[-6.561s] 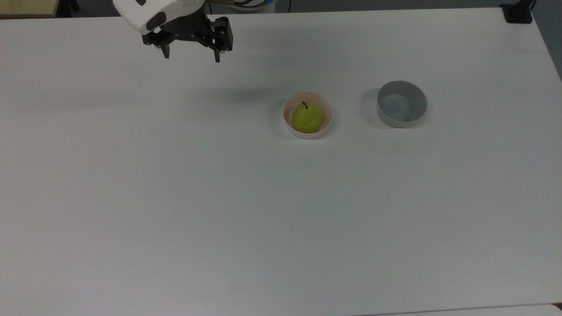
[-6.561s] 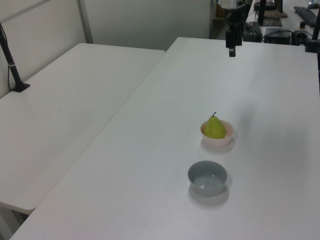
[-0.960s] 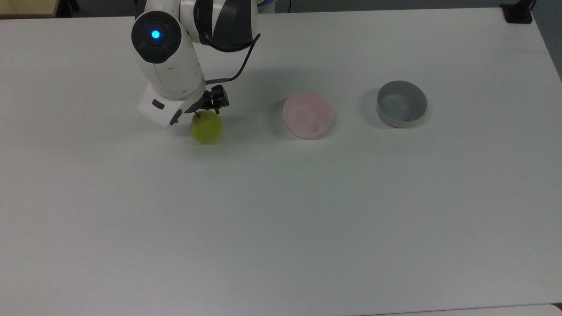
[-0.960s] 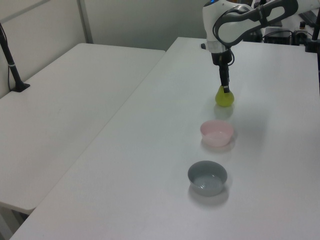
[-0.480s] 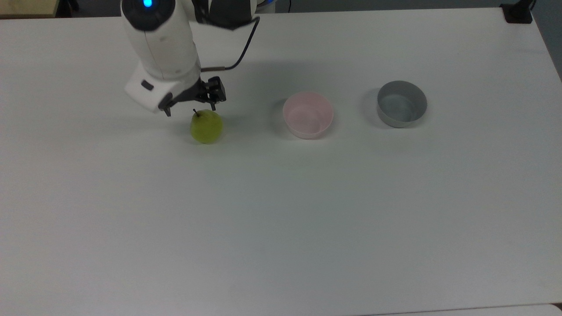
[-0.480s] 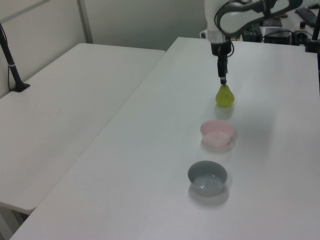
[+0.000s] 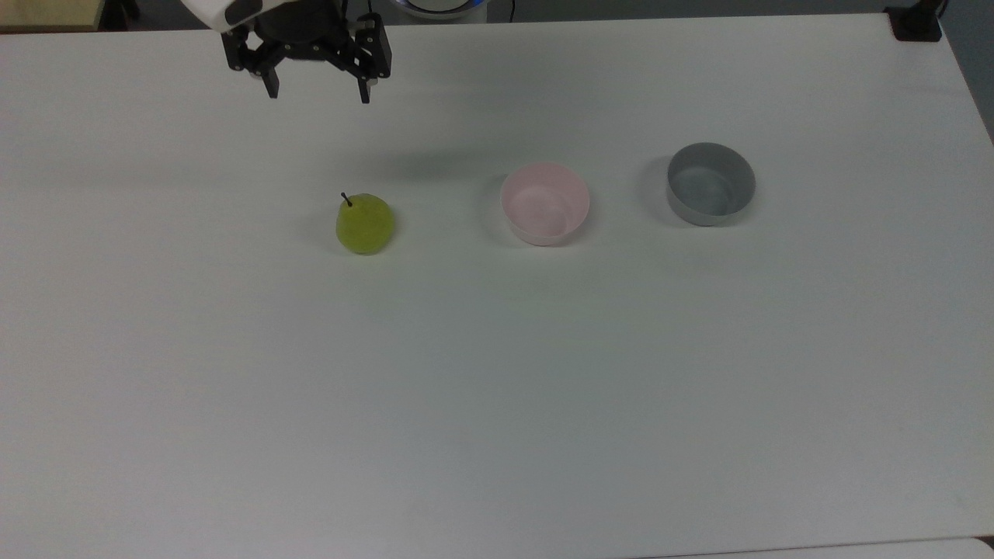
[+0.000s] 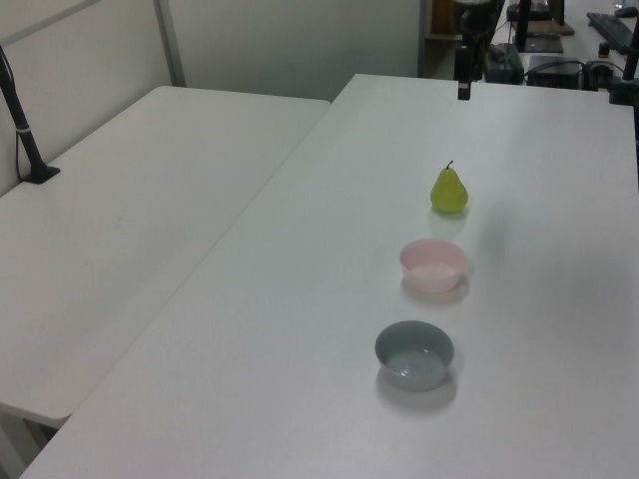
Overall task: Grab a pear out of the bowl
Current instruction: 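Open the gripper, release the pear, and raise the gripper away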
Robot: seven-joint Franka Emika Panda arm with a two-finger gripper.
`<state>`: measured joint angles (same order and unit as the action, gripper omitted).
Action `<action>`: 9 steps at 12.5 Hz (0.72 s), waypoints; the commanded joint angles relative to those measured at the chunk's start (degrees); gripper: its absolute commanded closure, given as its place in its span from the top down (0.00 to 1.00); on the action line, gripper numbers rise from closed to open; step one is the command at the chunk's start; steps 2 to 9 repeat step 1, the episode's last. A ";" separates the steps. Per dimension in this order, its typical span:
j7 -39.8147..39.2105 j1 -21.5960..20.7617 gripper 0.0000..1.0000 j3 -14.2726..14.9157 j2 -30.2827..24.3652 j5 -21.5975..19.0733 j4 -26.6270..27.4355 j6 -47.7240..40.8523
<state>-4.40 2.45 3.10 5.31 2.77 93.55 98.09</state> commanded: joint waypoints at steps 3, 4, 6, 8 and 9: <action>3.52 -0.60 1.00 0.50 -1.79 1.01 1.72 -0.70; 3.52 -0.60 1.00 0.50 -1.79 1.01 1.72 -0.70; 3.52 -0.60 1.00 0.50 -1.79 1.01 1.72 -0.70; 3.52 -0.60 1.00 0.50 -1.79 1.01 1.72 -0.70; 3.52 -0.60 1.00 0.50 -1.79 1.01 1.72 -0.70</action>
